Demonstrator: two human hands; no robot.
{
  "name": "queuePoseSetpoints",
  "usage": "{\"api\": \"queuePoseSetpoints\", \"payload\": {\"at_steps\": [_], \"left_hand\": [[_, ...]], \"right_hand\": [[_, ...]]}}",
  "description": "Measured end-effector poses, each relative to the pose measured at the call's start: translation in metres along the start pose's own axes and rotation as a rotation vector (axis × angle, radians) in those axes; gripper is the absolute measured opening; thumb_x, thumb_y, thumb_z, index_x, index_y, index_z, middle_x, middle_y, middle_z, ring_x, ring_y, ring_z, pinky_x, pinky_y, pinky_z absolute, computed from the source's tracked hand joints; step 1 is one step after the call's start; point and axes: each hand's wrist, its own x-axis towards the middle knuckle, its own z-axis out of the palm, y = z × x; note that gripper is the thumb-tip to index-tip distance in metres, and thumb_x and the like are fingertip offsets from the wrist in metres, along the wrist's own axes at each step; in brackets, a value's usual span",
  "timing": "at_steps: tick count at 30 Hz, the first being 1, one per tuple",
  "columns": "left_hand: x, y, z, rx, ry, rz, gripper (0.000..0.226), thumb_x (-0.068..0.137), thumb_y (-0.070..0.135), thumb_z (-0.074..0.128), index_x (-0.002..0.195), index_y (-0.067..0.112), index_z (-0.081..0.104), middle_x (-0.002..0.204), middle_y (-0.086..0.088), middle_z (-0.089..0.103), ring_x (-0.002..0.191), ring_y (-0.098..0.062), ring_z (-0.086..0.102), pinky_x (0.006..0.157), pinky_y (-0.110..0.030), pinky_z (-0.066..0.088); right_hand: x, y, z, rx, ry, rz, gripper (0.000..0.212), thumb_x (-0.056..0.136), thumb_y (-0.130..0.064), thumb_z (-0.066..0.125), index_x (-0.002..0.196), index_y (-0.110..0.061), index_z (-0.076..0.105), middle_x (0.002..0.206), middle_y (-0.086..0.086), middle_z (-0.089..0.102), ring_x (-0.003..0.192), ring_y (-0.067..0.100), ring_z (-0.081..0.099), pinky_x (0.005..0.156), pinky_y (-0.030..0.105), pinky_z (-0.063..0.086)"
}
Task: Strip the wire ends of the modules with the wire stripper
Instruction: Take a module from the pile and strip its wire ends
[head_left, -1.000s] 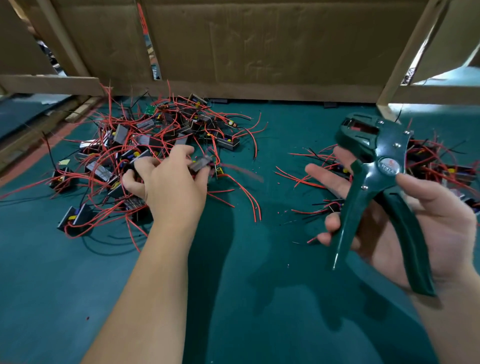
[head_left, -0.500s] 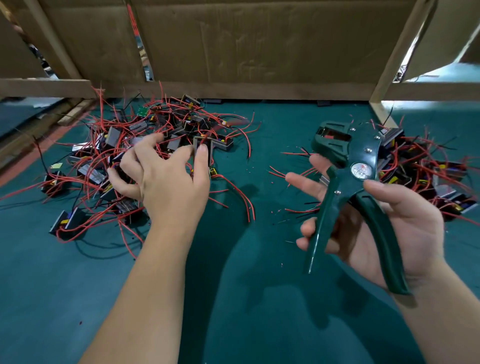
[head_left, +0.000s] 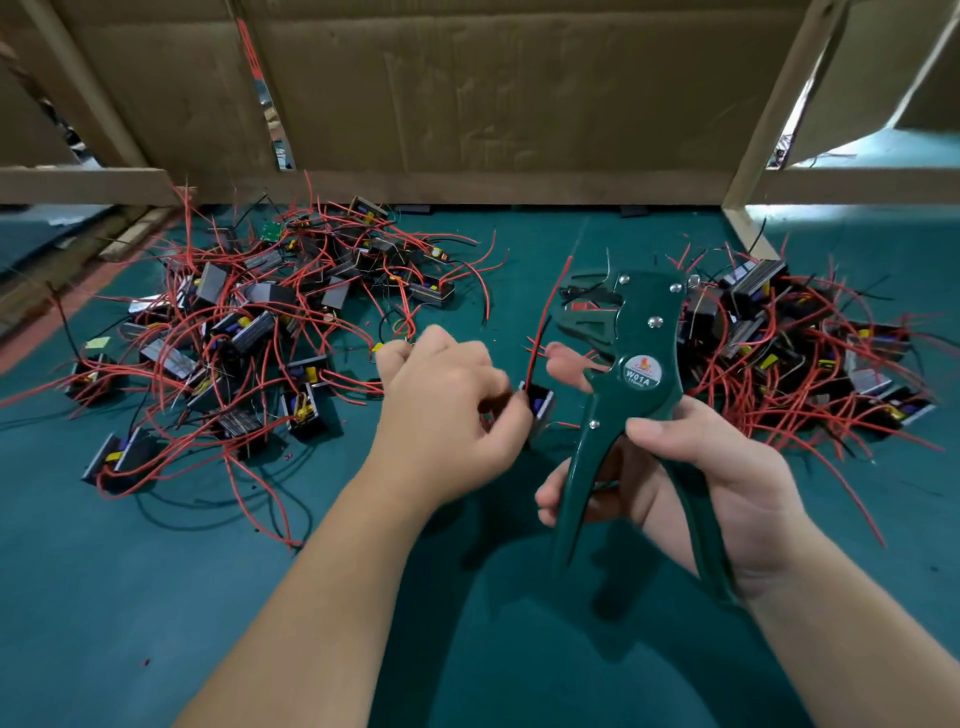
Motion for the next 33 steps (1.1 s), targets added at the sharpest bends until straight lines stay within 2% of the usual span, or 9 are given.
{"api": "queuePoseSetpoints", "payload": {"at_steps": [3,6,10,13,16,22,26,30,33], "left_hand": [[-0.001,0.001,0.001,-0.136,-0.071,-0.019,0.028,0.077,0.046,0.046,0.079,0.027,0.066,0.078,0.012,0.054,0.087,-0.015,0.051,0.080,-0.033,0.021],[0.000,-0.001,0.003,-0.324,-0.126,-0.022,0.036,0.082,0.038,0.052,0.112,0.024,0.065,0.103,0.015,0.065,0.102,-0.009,0.059,0.097,-0.036,0.032],[-0.001,0.001,0.009,-0.650,-0.090,-0.075,0.022,0.089,0.013,0.060,0.110,0.020,0.065,0.098,0.018,0.069,0.092,-0.006,0.066,0.080,-0.032,0.051],[-0.002,0.000,0.010,-0.716,-0.092,-0.082,0.036,0.088,0.019,0.062,0.113,0.044,0.055,0.093,0.020,0.067,0.092,0.002,0.064,0.079,-0.027,0.053],[-0.001,-0.001,0.008,-0.714,-0.125,-0.050,0.037,0.088,0.028,0.059,0.109,0.055,0.047,0.087,0.017,0.065,0.083,-0.005,0.066,0.074,-0.037,0.052],[0.001,-0.002,0.004,-0.813,-0.201,-0.092,0.013,0.086,0.025,0.060,0.094,0.035,0.057,0.083,0.002,0.068,0.074,-0.015,0.066,0.070,-0.032,0.054],[0.000,-0.004,0.003,-1.034,-0.327,-0.163,0.022,0.088,0.002,0.063,0.095,0.022,0.054,0.095,0.003,0.070,0.089,-0.008,0.069,0.075,-0.016,0.048],[0.002,-0.002,-0.002,-1.574,-0.451,-0.170,0.051,0.074,0.004,0.062,0.122,0.011,0.047,0.098,-0.001,0.070,0.084,-0.018,0.067,0.081,-0.026,0.050],[0.003,0.005,-0.001,-1.589,-0.348,-0.273,0.028,0.088,0.014,0.057,0.116,0.013,0.055,0.087,0.000,0.071,0.072,-0.014,0.065,0.073,-0.023,0.051]], "right_hand": [[0.001,0.002,0.001,-0.007,-0.008,0.034,0.087,0.052,-0.029,0.086,0.130,-0.008,0.056,0.086,0.025,0.060,0.070,0.043,0.064,0.068,0.055,0.053],[0.003,0.005,0.003,-0.005,-0.014,0.054,0.086,0.053,-0.028,0.085,0.131,-0.008,0.056,0.108,0.038,0.052,0.069,0.043,0.064,0.068,0.055,0.052],[0.005,0.006,0.002,0.047,0.013,0.066,0.086,0.050,-0.027,0.086,0.129,-0.006,0.057,0.087,0.031,0.054,0.070,0.045,0.064,0.066,0.056,0.051],[0.003,0.004,-0.002,0.076,-0.002,0.065,0.084,0.054,-0.029,0.083,0.130,-0.006,0.057,0.078,0.026,0.061,0.073,0.044,0.065,0.069,0.055,0.052],[0.002,0.002,-0.003,0.079,-0.038,0.071,0.083,0.057,-0.031,0.080,0.132,-0.005,0.055,0.081,0.027,0.064,0.075,0.042,0.065,0.071,0.054,0.052],[0.000,-0.002,-0.005,0.060,-0.080,0.032,0.076,0.062,-0.030,0.077,0.128,0.000,0.055,0.117,0.031,0.049,0.073,0.044,0.063,0.070,0.056,0.051],[0.000,-0.002,-0.008,0.068,-0.107,0.054,0.066,0.063,-0.031,0.076,0.120,-0.001,0.062,0.105,0.026,0.063,0.072,0.041,0.064,0.069,0.054,0.052],[0.000,-0.006,-0.008,0.202,-0.131,0.105,0.059,0.062,-0.028,0.077,0.113,-0.002,0.064,0.092,0.017,0.061,0.068,0.039,0.064,0.068,0.050,0.054],[0.000,-0.005,-0.006,0.209,-0.127,0.123,0.055,0.062,-0.028,0.076,0.110,-0.004,0.065,0.087,0.013,0.060,0.068,0.038,0.064,0.068,0.050,0.054]]}}
